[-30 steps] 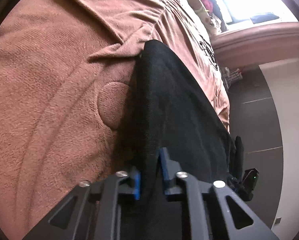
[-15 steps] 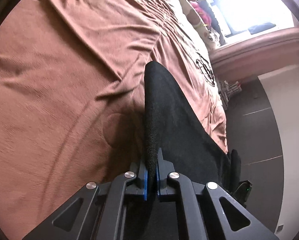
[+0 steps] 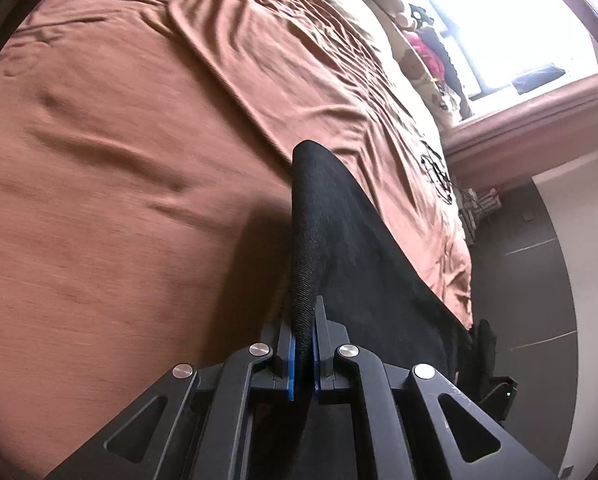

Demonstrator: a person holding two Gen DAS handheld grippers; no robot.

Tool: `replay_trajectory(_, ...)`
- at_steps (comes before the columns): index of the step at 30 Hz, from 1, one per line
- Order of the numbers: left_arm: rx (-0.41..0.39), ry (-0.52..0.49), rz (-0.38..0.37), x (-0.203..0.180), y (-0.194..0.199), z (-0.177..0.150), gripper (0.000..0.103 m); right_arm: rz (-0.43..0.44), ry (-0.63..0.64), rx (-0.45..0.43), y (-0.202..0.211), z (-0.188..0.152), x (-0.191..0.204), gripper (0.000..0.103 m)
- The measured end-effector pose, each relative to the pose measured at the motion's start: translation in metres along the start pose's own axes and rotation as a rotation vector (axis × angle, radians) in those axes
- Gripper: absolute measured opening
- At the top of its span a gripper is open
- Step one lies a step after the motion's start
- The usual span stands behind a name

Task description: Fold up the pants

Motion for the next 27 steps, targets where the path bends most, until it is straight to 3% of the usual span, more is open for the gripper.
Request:
replay_trajectory(8, -0.040, 0.045, 0.025, 0.032, 0.019, 0.015, 0.005, 0.052, 0.033, 0.040, -0.023, 0.002, 0.016, 0.048)
replay_trajectory(11, -0.011, 0.065, 0.052, 0.042, 0.009, 0.013, 0.006, 0.032, 0.024, 0.048, -0.025, 0.005, 0.009, 0.048)
replay_trajectory(17, 0.007, 0.049, 0.109, 0.046, 0.003, 0.005, 0.011, -0.010, -0.007, -0.039, 0.003, 0.023, -0.018, 0.048)
replay_trajectory(27, 0.013, 0.049, 0.162, 0.051, 0.007, -0.006, 0.022, 0.044, -0.020, -0.099, 0.011, 0.042, -0.040, 0.048)
Point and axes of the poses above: each gripper's, at about its wrist camera, not at the fingertips, and y roughly against the way its jaws point, x to its left, z to its top, the point moved 3 cm from there along -y, roughly the way its jaws point
